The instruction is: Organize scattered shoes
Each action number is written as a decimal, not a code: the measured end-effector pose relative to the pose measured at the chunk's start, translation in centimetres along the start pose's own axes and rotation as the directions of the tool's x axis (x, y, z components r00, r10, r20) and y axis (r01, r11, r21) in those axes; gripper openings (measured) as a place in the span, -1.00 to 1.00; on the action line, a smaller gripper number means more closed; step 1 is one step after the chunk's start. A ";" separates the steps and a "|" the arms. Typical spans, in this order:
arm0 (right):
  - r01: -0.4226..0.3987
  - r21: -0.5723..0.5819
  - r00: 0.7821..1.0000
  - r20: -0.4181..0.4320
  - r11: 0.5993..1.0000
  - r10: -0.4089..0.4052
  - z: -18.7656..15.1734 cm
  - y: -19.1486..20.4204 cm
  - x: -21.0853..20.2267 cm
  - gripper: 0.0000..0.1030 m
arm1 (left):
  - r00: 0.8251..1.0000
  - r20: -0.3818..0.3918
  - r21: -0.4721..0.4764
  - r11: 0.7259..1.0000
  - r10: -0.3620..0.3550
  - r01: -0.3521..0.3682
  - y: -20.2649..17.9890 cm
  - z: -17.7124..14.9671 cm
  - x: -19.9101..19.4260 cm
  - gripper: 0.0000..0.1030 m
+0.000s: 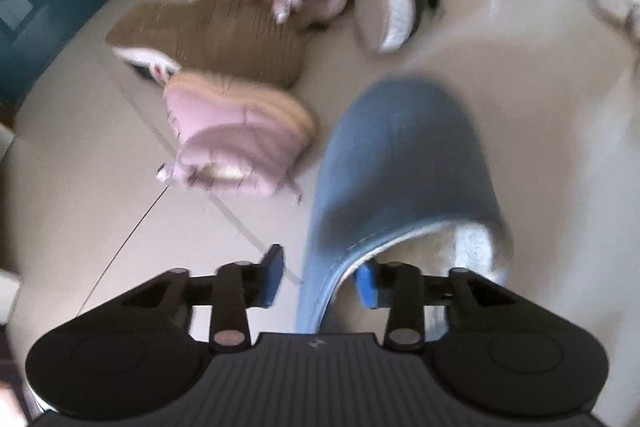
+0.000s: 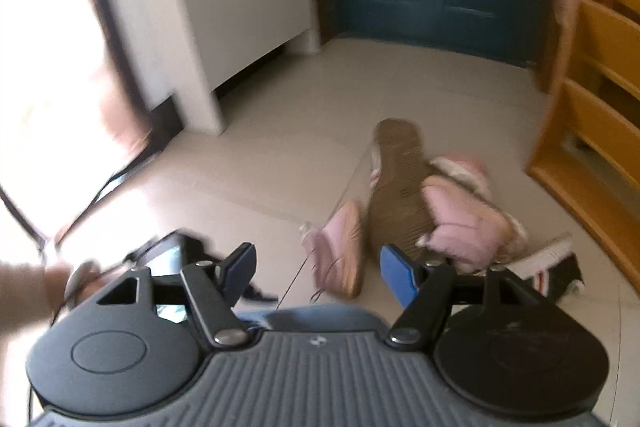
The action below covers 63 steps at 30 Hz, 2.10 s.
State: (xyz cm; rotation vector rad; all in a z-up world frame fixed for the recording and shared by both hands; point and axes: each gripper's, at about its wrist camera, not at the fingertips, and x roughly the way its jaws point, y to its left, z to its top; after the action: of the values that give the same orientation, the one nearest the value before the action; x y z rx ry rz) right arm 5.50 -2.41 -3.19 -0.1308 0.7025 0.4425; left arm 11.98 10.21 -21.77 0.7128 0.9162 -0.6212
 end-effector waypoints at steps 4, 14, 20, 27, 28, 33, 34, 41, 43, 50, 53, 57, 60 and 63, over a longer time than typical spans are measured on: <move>-0.070 -0.352 0.997 0.004 0.933 0.076 -1.9 2.1 0.8 0.39 | 0.999 0.032 -0.149 0.989 0.027 -0.022 3.5 0.1 -3.0 0.24; -0.337 -0.931 0.925 -0.298 0.144 0.235 -8.4 8.6 8.2 0.08 | 0.983 -0.020 -0.623 0.766 0.184 -0.156 8.8 -2.8 -13.5 0.64; -0.384 -0.922 0.920 -0.387 -0.055 0.067 -10.7 10.6 14.6 0.06 | 0.974 -0.060 -0.677 0.708 0.216 -0.199 8.7 -3.7 -15.1 0.64; -0.523 -0.852 0.850 -0.524 0.028 -0.052 -11.4 10.0 18.5 -0.54 | 0.969 -0.102 -0.713 0.662 0.224 -0.229 9.3 -5.2 -15.5 0.64; -0.531 -0.841 0.841 -0.538 0.103 -0.051 -10.8 9.9 18.7 -0.59 | 0.969 -0.108 -0.725 0.649 0.222 -0.229 9.4 -5.6 -15.7 0.64; -0.485 -0.737 0.837 -0.548 0.470 0.005 -7.9 8.9 18.8 -0.66 | 0.964 -0.130 -0.759 0.603 0.231 -0.247 9.6 -7.5 -16.4 0.64; -0.472 -0.688 0.835 -0.549 0.551 0.030 -7.2 8.6 18.6 -0.69 | 0.964 -0.130 -0.772 0.586 0.231 -0.245 9.7 -8.1 -16.8 0.64; -0.380 -0.154 0.845 -0.458 0.912 0.275 -2.8 7.9 16.6 -0.89 | 0.969 -0.115 -0.808 0.547 0.221 -0.220 10.0 -9.5 -17.6 0.64; -0.343 -0.113 0.859 -0.439 0.932 0.263 -2.9 8.7 16.7 -0.87 | 0.971 -0.111 -0.807 0.551 0.213 -0.213 9.7 -9.7 -17.7 0.64; -0.242 -0.412 0.921 -0.382 0.879 0.075 -2.8 8.1 18.1 0.67 | 0.975 -0.115 -0.779 0.592 0.190 -0.208 8.3 -10.3 -17.1 0.64; -0.249 -0.384 0.912 -0.403 0.889 0.081 -1.6 6.3 19.2 0.67 | 0.978 -0.120 -0.792 0.577 0.168 -0.196 8.4 -10.7 -16.6 0.64; -0.213 -0.278 0.891 -0.449 0.937 0.070 -0.8 5.3 22.3 0.66 | 0.982 -0.112 -0.806 0.564 0.155 -0.181 8.1 -10.6 -16.5 0.64; -0.188 -0.271 0.841 -0.541 0.944 0.013 -1.9 5.5 24.7 0.63 | 0.983 -0.107 -0.795 0.581 0.146 -0.173 7.5 -10.2 -16.3 0.64; -0.164 -0.351 0.790 -0.607 0.922 -0.090 -4.7 6.1 26.4 0.15 | 0.986 -0.103 -0.788 0.594 0.134 -0.163 7.0 -10.0 -16.0 0.64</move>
State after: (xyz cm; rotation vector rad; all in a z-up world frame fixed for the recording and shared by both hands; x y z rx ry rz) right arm 17.87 11.04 -23.79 -0.6657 1.2614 0.5826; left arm 4.78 25.00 -10.13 -0.0302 1.0319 0.0048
